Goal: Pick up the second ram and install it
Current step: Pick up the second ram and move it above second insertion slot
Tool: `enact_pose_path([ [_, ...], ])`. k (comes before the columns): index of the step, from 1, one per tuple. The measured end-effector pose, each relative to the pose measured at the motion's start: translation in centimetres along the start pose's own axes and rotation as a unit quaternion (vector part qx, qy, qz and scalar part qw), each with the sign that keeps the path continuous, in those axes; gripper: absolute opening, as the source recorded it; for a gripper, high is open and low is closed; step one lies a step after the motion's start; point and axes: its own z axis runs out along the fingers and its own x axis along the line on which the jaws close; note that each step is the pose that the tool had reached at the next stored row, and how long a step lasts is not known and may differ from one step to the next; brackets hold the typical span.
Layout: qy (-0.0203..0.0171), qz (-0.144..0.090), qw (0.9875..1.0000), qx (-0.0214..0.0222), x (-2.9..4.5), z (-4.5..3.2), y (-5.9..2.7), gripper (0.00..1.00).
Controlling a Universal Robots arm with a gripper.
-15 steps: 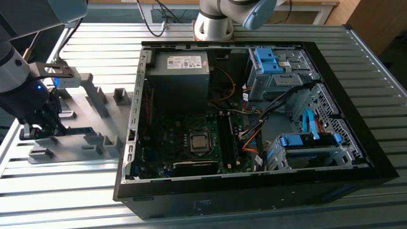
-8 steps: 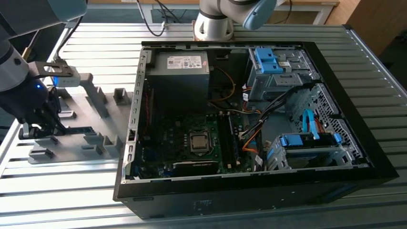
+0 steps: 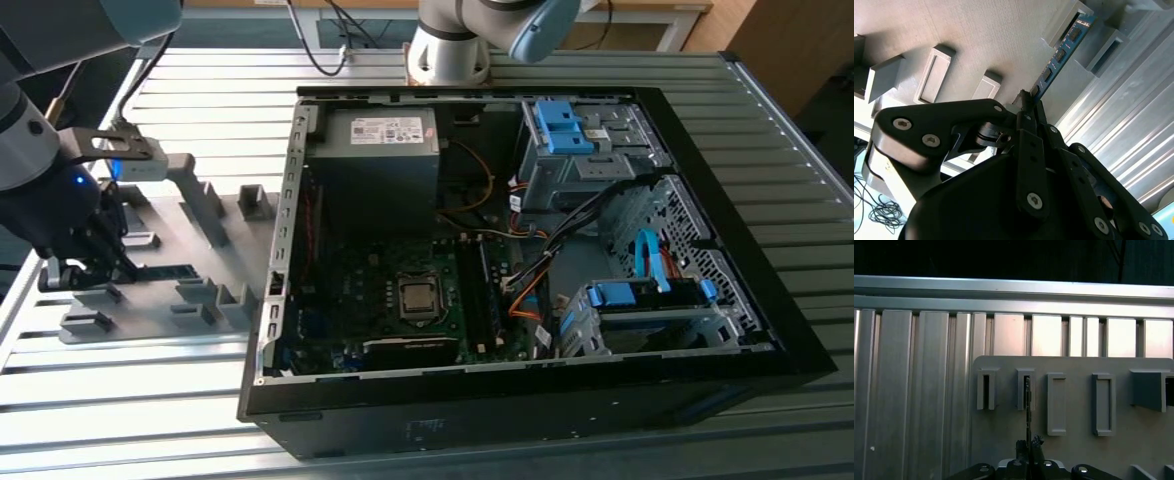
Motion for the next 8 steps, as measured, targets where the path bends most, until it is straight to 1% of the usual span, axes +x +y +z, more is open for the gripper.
enact_pose_path([
  [8,-0.0001,0.0,1.0,0.0001,-0.01,-0.27,0.0,0.14],
])
